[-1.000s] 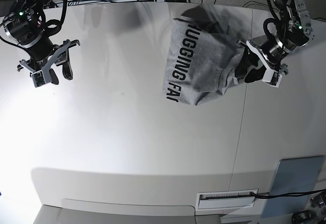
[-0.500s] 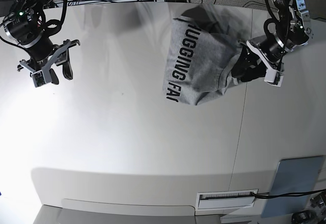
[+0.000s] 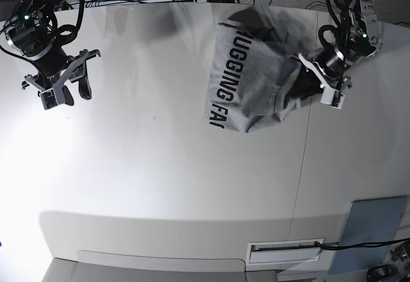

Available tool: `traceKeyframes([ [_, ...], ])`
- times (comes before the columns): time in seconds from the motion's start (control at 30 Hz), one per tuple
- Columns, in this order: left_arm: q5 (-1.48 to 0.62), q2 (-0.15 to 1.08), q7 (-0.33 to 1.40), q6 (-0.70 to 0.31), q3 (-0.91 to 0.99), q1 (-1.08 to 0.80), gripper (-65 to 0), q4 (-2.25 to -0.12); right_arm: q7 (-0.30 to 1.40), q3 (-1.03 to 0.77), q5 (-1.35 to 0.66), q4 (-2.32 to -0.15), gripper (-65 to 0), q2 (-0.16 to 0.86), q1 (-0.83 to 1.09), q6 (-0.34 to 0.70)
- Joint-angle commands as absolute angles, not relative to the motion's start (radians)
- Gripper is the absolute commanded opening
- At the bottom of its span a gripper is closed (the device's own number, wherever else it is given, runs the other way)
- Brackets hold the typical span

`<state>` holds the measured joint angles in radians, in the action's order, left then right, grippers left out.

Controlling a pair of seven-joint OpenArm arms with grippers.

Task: Fold the T-shirt properly
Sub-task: 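Press and tuck the bundle's edge with the left gripper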

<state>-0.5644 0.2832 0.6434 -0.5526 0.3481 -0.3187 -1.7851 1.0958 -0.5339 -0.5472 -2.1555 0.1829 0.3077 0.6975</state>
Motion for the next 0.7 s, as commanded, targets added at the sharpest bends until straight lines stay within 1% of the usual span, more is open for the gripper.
traceKeyframes([
  [0.0, -0.580, 0.300, 0.597, -0.557, 0.353, -0.312, -65.0, -1.801, 1.074, -0.537, -0.559, -2.172, -39.2, 0.197, 0.302, 0.698],
  [0.1, -0.579, 0.315, 0.567, -0.545, 0.354, -0.294, -65.0, -1.801, 1.074, -0.537, -0.559, -2.172, -39.2, 0.197, 0.302, 0.698],
  [0.2, -0.556, 0.316, 0.567, -0.464, 0.353, -0.247, -65.0, -1.801, 1.074, -0.537, -0.560, -2.172, -39.2, 0.197, 0.302, 0.698],
  [0.27, -0.521, 0.315, 0.567, -0.432, 0.353, -0.212, -65.0, -1.799, 1.074, -0.537, -0.560, -2.172, -39.2, 0.197, 0.302, 0.698],
  [0.37, -0.451, 0.316, 0.567, -0.406, 0.345, -0.160, -65.0, -1.784, 1.074, -0.537, -0.560, -2.172, -39.2, 0.197, 0.302, 0.698],
  [0.53, -0.367, 0.316, 0.567, -0.380, 0.299, -0.078, -64.4, -1.673, 1.077, -0.537, -0.560, -2.172, -39.2, 0.197, 0.303, 0.698],
  [0.57, -0.359, 0.316, 0.567, -0.381, 0.292, -0.065, -59.6, -1.654, 1.077, -0.537, -0.560, -2.172, -39.2, 0.197, 0.305, 0.698],
  [0.67, -0.350, 0.316, 0.567, -0.381, 0.292, -0.046, -41.8, -1.637, 1.078, -0.537, -0.559, -2.172, -39.2, 0.197, 0.305, 0.698],
])
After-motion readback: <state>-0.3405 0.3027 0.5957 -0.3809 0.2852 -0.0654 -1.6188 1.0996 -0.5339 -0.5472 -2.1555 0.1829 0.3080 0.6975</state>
